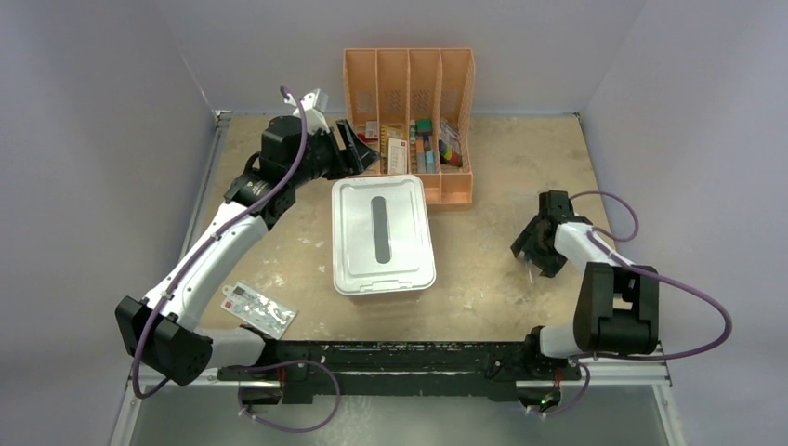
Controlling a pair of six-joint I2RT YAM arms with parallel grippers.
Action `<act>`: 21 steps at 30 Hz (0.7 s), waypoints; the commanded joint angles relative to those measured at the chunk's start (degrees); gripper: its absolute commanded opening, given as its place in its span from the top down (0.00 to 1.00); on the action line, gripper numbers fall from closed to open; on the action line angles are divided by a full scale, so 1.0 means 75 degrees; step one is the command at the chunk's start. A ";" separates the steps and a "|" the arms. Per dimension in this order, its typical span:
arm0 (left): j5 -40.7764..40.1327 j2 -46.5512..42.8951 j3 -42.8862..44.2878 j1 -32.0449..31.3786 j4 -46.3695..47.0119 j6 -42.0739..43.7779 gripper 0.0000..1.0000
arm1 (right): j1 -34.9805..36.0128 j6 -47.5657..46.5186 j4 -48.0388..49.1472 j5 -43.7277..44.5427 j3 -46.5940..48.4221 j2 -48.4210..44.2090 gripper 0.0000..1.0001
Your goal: Organize the chemistry lab equipment
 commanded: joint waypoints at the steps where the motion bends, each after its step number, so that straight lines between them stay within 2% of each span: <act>1: -0.0133 0.0055 0.0433 0.0007 0.0514 -0.0048 0.35 | -0.0270 -0.0020 0.0169 -0.0149 -0.0025 -0.0243 0.24; 12: -0.0340 0.0013 0.0327 0.0007 0.0683 -0.0365 0.35 | -0.0400 -0.0367 0.0339 -0.1599 -0.0097 0.0200 0.30; 15: -0.0374 -0.0010 0.0284 0.0007 0.0749 -0.0449 0.35 | -0.0400 -0.0290 -0.0045 -0.1470 0.0074 0.0524 0.32; 21: -0.0594 -0.0063 0.0124 0.0007 0.0989 -0.0581 0.35 | -0.0400 -0.0333 -0.0264 -0.1055 0.0128 0.0734 0.43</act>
